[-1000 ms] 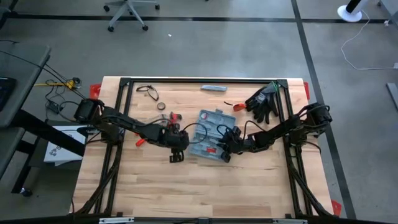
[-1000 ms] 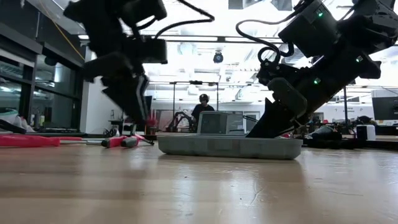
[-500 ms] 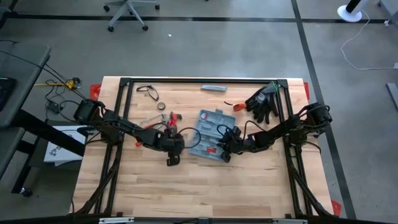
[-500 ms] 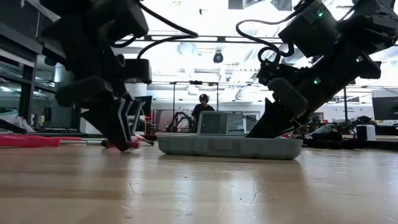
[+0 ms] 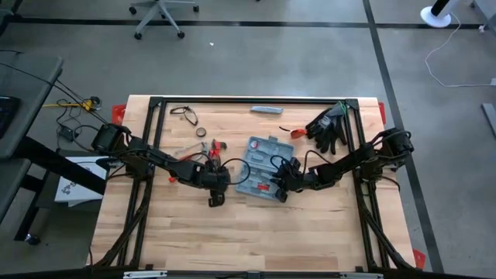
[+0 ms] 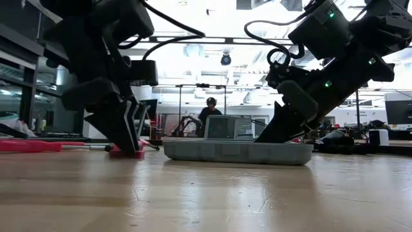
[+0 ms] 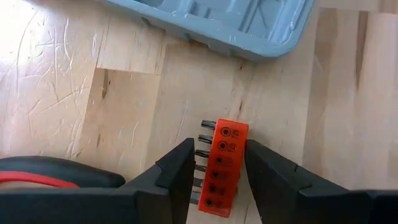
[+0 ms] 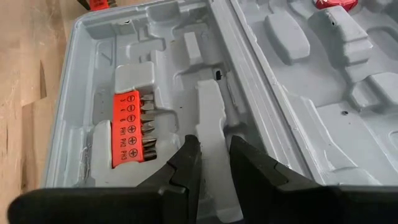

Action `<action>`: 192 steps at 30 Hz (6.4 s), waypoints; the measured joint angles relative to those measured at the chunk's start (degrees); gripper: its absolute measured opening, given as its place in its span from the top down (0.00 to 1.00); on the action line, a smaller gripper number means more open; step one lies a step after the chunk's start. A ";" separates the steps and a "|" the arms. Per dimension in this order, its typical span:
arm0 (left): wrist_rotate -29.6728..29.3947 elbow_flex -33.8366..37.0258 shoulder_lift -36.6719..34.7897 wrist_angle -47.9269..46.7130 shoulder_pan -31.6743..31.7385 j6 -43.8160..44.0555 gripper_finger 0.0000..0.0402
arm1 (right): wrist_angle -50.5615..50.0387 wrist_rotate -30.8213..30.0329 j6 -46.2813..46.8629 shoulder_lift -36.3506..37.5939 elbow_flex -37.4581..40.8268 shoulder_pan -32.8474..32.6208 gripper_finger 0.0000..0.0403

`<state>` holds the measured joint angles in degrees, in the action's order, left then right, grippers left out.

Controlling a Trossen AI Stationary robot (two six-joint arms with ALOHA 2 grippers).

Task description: Prefit tool cases

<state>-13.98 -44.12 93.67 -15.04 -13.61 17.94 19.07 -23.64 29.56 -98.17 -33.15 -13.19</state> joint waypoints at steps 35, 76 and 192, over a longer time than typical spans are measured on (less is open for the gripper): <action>5.42 -0.63 -8.17 21.14 5.15 -20.90 0.67 | 0.08 -0.15 0.17 -0.02 0.00 0.00 0.81; 16.35 -34.25 22.89 -5.55 10.04 -38.74 0.55 | 0.48 -0.28 0.00 -0.02 0.04 0.02 0.81; 21.00 -34.23 27.67 1.16 12.00 -21.62 0.47 | -8.96 -10.15 4.44 4.70 0.00 -10.12 0.81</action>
<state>7.01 -78.35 121.33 -13.89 -1.61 -3.68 10.11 -33.78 34.00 -93.47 -33.15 -23.31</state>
